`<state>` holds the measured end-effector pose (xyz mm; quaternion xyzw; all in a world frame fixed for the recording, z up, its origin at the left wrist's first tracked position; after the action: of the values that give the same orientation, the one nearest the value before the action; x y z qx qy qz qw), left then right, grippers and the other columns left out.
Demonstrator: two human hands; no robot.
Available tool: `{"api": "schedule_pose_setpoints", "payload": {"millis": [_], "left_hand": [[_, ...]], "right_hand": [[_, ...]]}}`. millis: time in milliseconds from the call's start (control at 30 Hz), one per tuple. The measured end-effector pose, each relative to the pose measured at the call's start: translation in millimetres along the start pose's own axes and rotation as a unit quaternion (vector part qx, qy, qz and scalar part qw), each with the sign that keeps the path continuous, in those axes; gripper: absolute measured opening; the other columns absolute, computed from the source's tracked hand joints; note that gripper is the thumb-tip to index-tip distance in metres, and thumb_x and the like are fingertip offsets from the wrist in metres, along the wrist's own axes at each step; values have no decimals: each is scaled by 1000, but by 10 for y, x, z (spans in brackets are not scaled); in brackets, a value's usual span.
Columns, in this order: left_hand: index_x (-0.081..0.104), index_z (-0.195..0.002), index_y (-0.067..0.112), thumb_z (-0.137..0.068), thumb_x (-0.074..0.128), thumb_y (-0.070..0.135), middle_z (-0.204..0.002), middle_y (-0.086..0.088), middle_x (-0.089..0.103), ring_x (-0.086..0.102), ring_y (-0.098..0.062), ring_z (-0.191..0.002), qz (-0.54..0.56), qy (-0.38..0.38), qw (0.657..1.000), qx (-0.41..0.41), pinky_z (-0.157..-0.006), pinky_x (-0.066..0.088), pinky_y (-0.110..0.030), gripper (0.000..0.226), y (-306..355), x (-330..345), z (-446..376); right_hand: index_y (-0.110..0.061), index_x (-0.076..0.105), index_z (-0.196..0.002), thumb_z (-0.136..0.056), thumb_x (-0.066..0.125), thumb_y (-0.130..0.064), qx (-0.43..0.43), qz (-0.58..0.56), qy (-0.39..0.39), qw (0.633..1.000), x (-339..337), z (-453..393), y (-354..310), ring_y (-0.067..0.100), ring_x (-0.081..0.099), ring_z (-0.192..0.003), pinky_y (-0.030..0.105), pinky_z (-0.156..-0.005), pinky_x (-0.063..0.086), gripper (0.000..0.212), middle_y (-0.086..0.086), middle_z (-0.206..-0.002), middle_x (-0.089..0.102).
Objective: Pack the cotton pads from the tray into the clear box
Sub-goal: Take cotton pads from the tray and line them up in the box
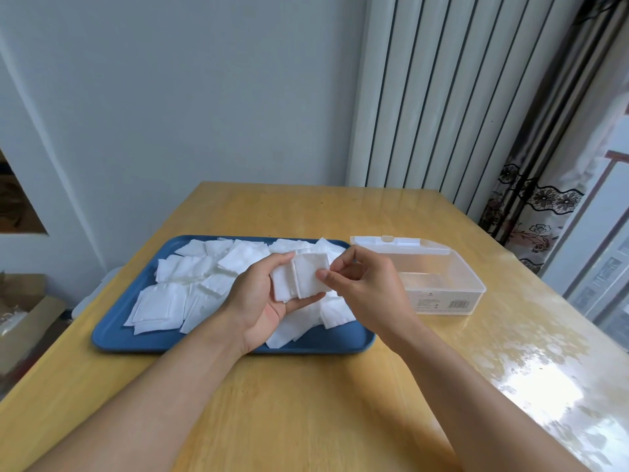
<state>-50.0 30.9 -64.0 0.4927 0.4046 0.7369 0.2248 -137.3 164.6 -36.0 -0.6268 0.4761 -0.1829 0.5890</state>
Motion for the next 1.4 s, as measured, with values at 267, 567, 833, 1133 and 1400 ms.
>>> {"api": "schedule_pose_setpoints", "payload": {"millis": [267, 567, 833, 1133, 1400], "left_hand": [[59, -132, -4, -105, 50, 31, -126, -23, 69, 68, -35, -118, 0, -25, 1000, 9, -95, 58, -51, 45, 10, 63, 18], [62, -128, -5, -101, 57, 11, -121, -20, 72, 71, -32, -112, -67, -27, 997, 40, -93, 59, -50, 31, -14, 107, 31], [58, -134, -5, -107, 37, 18, -130, -22, 67, 65, -35, -122, -27, -30, 999, 16, -109, 47, -54, 41, -27, 48, -28], [55, -139, -3, -106, 27, 28, -135, -22, 64, 59, -40, -129, -36, -115, 993, 2, -118, 36, -52, 53, -82, 213, 34], [60, -133, 0, -99, 38, -11, -128, -19, 69, 69, -28, -117, -108, -98, 989, 38, -102, 55, -39, 42, -84, 228, 77]], "right_hand": [[-15, 65, -78, -84, 82, -28, 25, -50, 1, 998, -6, 12, 4, 8, 60, -61, 31, -66, 49, 22, -5, -67, 70], [-29, 69, -100, -84, 80, -32, 39, -21, 4, 999, -36, -17, 39, -1, 50, -55, 17, -53, 40, 20, -14, -73, 59], [-15, 69, -88, -88, 78, -19, 8, -58, 9, 998, -119, -41, -24, 7, 66, -70, 21, -65, 49, 10, 1, -80, 75], [-10, 68, -94, -86, 80, -15, 32, -71, -31, 996, 40, 22, -13, 3, 56, -51, 15, -52, 40, 16, -8, -66, 69], [-28, 67, -98, -83, 83, -29, 20, -14, 8, 1000, -17, -24, 49, 3, 57, -60, 24, -61, 47, 22, -10, -79, 70]]}}
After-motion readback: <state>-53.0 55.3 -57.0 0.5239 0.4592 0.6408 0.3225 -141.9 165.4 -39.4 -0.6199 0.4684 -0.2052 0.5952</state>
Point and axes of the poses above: each hand's wrist, its own z-axis away from the middle knuckle, its own x-axis out of the palm, y = z × x, the point moved 6 cm from there along -z, towards the middle knuckle
